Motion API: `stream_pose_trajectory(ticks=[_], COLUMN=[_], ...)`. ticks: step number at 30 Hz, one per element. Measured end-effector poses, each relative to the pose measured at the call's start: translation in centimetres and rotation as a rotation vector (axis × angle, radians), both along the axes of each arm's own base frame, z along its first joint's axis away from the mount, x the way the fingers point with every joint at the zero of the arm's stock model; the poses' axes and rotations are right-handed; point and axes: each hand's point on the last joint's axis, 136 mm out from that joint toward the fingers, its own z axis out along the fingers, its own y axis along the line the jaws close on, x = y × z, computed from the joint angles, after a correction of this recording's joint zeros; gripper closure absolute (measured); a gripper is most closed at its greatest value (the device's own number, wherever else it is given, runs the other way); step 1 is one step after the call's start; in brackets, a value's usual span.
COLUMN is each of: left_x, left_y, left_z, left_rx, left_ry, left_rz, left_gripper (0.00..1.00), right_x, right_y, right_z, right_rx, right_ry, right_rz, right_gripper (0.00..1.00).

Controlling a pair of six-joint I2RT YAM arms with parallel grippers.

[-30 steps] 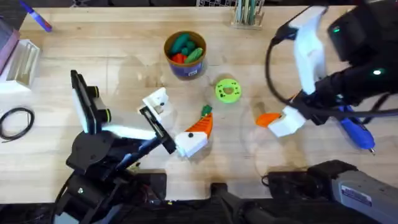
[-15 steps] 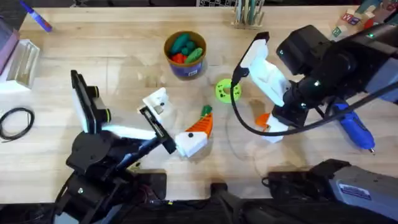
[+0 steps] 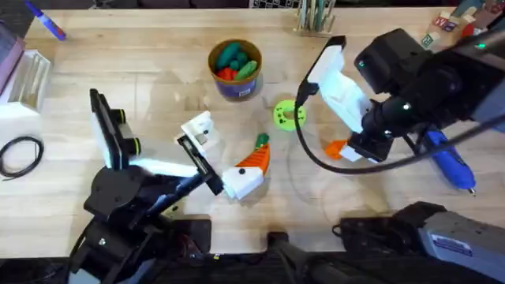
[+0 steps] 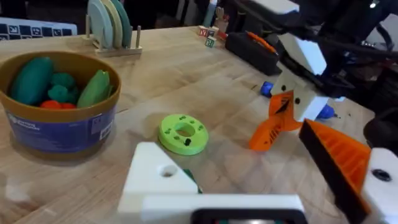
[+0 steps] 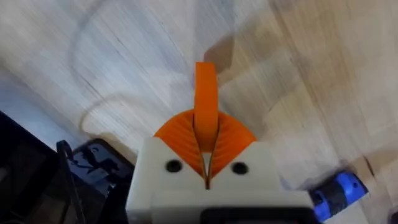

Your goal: Pick up the gripper from the table and insert it into the empty holder that is missing its gripper. Then pick up a screw, insert it into the mounting hole, and use the screwdriver to tighten it. Finally, clean up the table by picking up the vegetable and placing it into the bucket.

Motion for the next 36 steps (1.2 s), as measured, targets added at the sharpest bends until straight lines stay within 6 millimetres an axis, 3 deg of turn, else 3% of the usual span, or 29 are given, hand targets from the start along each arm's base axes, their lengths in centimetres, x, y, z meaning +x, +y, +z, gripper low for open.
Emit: stream_pose_trajectory(ticks=[5, 7, 11, 14, 23, 36], left_x=[0.0, 0.0, 0.0, 0.0, 0.0, 0.0], left_y=[0.0, 0.0, 0.0, 0.0, 0.0, 0.0], left_z=[0.0, 0.0, 0.0, 0.0, 0.0, 0.0], left_rx=[0.0, 0.0, 0.0, 0.0, 0.0, 0.0], left_ry=[0.0, 0.0, 0.0, 0.001, 0.0, 0.0], left_rz=[0.0, 0.0, 0.0, 0.0, 0.0, 0.0], left_gripper=[0.015, 0.015, 0.015, 0.015, 0.015, 0.015], right_x=[-0.2, 0.7, 4.6, 5.6, 4.2, 4.6], right_y=[0.9, 2.9, 8.5, 11.5, 15.3, 18.9], right_z=[2.6, 4.2, 8.7, 10.4, 7.3, 7.0], right_rx=[0.117, 0.27, 0.674, 0.886, 1.034, 1.162], right_ry=[-0.101, -0.159, -0.273, -0.211, 0.351, 0.85], right_rz=[-0.048, -0.075, -0.106, -0.14, -0.453, -0.546], right_gripper=[0.99, 0.991, 0.992, 0.992, 0.992, 0.992])
